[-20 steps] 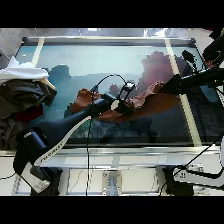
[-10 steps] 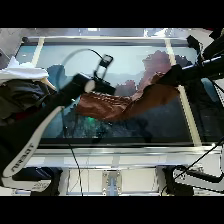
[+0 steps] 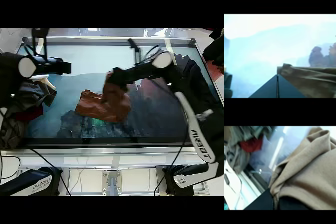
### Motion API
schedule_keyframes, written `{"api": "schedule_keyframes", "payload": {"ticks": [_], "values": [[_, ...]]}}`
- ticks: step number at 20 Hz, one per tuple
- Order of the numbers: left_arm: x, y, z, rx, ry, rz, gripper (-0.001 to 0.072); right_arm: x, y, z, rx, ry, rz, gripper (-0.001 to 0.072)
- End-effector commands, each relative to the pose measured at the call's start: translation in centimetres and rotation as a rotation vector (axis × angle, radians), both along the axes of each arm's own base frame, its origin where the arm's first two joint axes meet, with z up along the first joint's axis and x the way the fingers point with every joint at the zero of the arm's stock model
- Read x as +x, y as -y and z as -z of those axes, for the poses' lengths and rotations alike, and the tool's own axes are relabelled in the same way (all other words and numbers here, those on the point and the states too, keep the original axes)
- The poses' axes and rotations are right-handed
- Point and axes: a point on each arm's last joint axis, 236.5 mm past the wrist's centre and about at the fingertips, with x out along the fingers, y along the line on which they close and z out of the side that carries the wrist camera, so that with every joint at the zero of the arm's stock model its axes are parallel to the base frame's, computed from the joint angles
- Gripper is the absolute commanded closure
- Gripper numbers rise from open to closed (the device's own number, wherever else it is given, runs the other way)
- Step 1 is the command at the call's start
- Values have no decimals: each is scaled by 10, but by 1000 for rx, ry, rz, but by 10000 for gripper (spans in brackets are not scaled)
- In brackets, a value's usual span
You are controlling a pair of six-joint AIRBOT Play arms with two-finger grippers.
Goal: Fold the shirts.
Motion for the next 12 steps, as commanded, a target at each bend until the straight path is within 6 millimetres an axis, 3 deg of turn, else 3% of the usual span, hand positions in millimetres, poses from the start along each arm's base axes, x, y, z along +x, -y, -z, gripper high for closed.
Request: {"api": "schedule_keyframes", "payload": {"ticks": [1,2,3,4,6,8,10,12], "values": [[-14,-31,2,12,-55,-64,697,13,-88,28,74,74,58,698],[-15,-32,3,17,-62,-63,696,21,-100,32,95,98,98,554],[-16,-31,4,29,-66,-51,696,27,-107,30,132,88,146,227],[-17,-31,5,39,-68,-41,696,29,-109,26,161,74,172,-1],[-17,-31,5,40,-67,-42,696,28,-102,24,133,78,142,17],[-17,-32,5,42,-68,-43,697,28,-73,36,14,79,64,17],[-17,-32,5,42,-69,-43,696,26,-18,59,-170,31,-26,19],[-18,-32,10,44,-78,-42,696,21,60,90,-385,-71,-70,99]]}}
